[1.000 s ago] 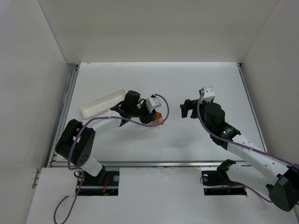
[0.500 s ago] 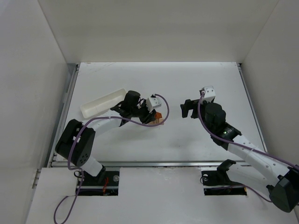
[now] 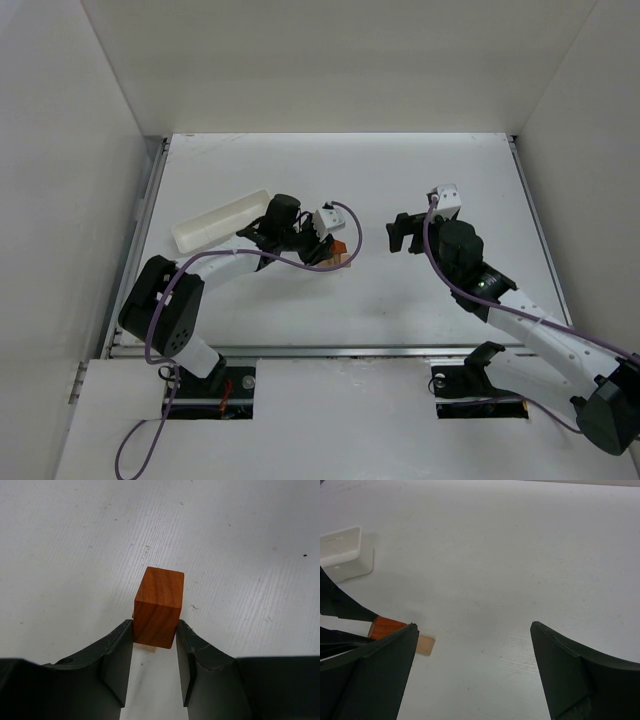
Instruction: Build the wood block tower
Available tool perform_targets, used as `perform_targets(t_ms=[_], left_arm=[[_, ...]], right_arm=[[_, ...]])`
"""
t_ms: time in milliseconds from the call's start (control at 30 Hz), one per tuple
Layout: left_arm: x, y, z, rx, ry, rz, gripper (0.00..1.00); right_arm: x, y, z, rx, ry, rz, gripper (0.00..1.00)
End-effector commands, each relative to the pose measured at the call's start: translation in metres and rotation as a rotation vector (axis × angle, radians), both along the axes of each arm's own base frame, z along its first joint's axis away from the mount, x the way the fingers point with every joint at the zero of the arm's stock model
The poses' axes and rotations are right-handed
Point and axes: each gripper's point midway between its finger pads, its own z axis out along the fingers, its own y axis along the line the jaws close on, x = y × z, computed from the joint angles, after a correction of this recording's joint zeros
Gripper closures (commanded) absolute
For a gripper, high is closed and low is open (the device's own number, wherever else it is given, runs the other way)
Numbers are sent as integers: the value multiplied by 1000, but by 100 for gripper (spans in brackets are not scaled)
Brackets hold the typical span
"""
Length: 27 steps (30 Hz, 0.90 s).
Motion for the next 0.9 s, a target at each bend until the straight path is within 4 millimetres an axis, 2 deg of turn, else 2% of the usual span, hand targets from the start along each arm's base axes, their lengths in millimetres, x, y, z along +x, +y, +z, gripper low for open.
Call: perform_targets(t_ms=[0,167,867], left_arm=[[9,-8,20,-42,-44,-20,92],[7,-7,18,-37,-36,-20,91],[8,-7,22,-39,-51,-25,75]], right_arm=[[1,1,12,20,-46,10,0],[1,1,12,20,-46,10,0],[1,1,11,12,-49,12,0]])
